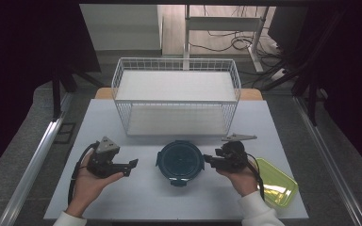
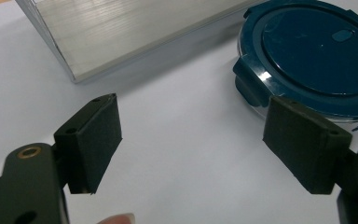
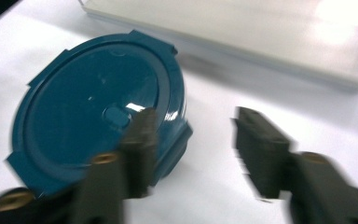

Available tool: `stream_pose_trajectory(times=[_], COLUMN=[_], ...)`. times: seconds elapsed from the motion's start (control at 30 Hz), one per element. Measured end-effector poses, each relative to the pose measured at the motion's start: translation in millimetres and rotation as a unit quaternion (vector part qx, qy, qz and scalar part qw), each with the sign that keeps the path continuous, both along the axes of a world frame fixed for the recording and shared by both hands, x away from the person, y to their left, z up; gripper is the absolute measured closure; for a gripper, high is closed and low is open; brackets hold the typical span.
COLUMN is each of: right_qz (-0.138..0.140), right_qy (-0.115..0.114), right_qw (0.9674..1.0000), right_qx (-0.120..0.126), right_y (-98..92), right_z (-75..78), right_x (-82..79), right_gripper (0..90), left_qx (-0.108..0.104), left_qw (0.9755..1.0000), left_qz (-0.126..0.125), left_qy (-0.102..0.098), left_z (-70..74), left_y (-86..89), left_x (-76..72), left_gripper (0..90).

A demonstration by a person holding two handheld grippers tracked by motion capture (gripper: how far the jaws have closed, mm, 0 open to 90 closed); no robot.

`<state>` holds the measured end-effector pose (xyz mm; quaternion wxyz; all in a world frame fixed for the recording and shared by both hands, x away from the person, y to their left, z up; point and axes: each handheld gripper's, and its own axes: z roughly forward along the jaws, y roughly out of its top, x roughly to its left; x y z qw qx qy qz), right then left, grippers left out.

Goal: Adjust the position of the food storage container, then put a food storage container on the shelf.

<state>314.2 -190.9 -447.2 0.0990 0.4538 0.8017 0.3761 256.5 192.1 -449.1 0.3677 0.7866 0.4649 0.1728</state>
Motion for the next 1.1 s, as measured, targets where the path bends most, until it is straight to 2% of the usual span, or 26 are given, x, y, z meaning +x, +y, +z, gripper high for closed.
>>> stream_pose_trajectory(times=[0.1,0.17,0.23,0.3,0.5,0.63,0.77,0.93,1.1], right_qz=[-0.008,-0.004,-0.002,0.004,0.015,0.015,0.018,0.019,0.023], right_qy=[0.013,0.025,0.031,0.035,0.044,0.045,0.044,0.057,0.068], right_qw=[0.9998,0.9993,0.9989,0.9988,0.9975,0.9973,0.9970,0.9952,0.9926], right_qx=[0.014,0.029,0.034,0.034,0.054,0.056,0.062,0.076,0.098], right_y=[-5.6,-7.0,-6.5,-5.4,-4.0,-2.3,-3.2,-4.6,-0.2], right_z=[-2.3,-3.3,-4.6,-5.7,-5.9,-6.1,-4.7,-5.9,-7.4], right_x=[-1.7,-0.4,0.4,0.5,0.6,-0.3,-0.4,3.0,4.8], right_gripper=[31.8,29.7,27.9,26.7,23.5,21.3,20.9,20.4,20.1], left_qx=[-0.005,-0.013,-0.024,-0.037,-0.050,-0.053,-0.067,-0.089,-0.139], left_qw=[1.0000,0.9999,0.9996,0.9990,0.9980,0.9977,0.9965,0.9937,0.9859], left_qz=[0.001,-0.002,-0.001,-0.001,0.001,0.002,-0.002,-0.005,-0.018], left_qy=[0.005,0.011,0.018,0.025,0.037,0.042,0.051,0.068,0.091], left_z=[-2.4,-4.8,-6.4,-7.8,-10.2,-11.3,-12.4,-17.6,-19.4], left_y=[-1.3,-2.3,-3.0,-3.4,-4.7,-6.8,-9.5,-12.3,-14.5], left_x=[-0.1,0.7,1.5,2.2,3.7,5.1,9.0,14.8,24.9], left_gripper=[19.0,18.7,18.6,18.0,17.3,16.3,14.7,12.7,12.1])
